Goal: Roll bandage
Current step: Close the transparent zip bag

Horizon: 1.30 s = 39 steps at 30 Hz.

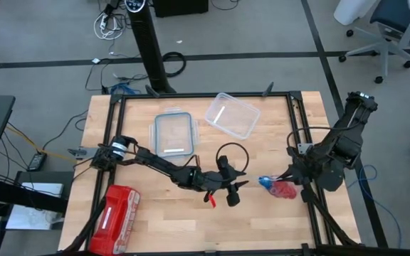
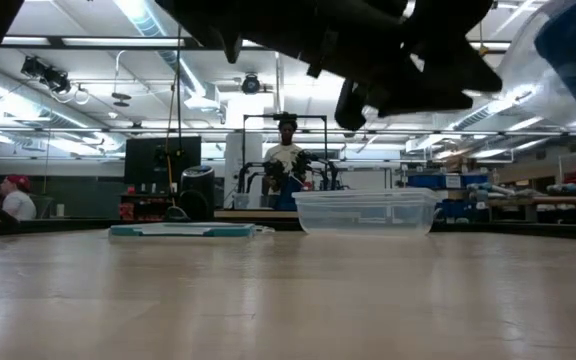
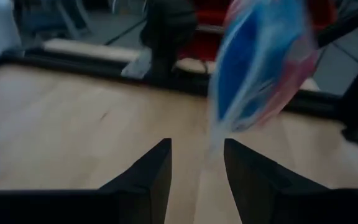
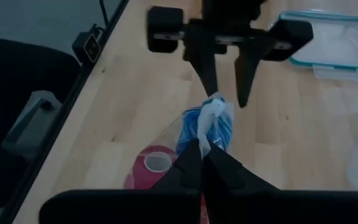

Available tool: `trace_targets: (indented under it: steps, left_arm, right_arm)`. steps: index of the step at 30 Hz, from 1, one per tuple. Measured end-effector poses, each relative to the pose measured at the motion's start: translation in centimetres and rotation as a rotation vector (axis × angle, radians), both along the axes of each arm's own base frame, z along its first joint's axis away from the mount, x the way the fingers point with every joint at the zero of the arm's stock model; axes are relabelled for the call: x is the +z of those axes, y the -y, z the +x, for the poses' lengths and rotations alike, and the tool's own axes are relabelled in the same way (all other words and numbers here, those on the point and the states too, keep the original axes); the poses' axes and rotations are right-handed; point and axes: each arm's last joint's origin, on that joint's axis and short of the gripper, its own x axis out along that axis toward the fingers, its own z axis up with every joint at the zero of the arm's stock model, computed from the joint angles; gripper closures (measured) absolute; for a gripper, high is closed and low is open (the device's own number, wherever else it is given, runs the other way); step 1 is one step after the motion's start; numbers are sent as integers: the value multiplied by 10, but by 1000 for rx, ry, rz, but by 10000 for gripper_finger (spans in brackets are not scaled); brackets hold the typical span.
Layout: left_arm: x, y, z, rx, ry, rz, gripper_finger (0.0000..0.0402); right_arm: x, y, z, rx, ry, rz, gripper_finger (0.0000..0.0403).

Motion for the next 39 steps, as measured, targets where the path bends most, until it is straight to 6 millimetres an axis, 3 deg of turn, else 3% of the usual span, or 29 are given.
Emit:
trace_targets:
  steps: [10, 18, 21, 24, 28, 31, 39]
  left_arm:
    - [-1, -16, 5, -66, -1, -173, 250]
    - [4, -18, 7, -103, 45, -141, 255]
    - [4, -18, 7, -87, 39, -101, 297]
    - [4, -18, 7, -90, 38, -77, 375]
    - [6, -18, 7, -98, 48, -51, 397]
    - [18, -17, 6, -139, 9, -16, 399]
    - [81, -19, -9, -194, -242, 5, 400]
  right_arm:
    - [2, -1, -1, 0, 22, 9, 403]
    - [2, -1, 0, -6, 37, 3, 403]
    - [2, -1, 1, -10, 41, -3, 403]
    - [2, -1, 1, -16, 45, -6, 403]
    - [2, -1, 1, -21, 44, -1, 403]
    - [2, -1, 1, -29, 38, 15, 403]
    - [-1, -1, 7, -76, -36, 118, 403]
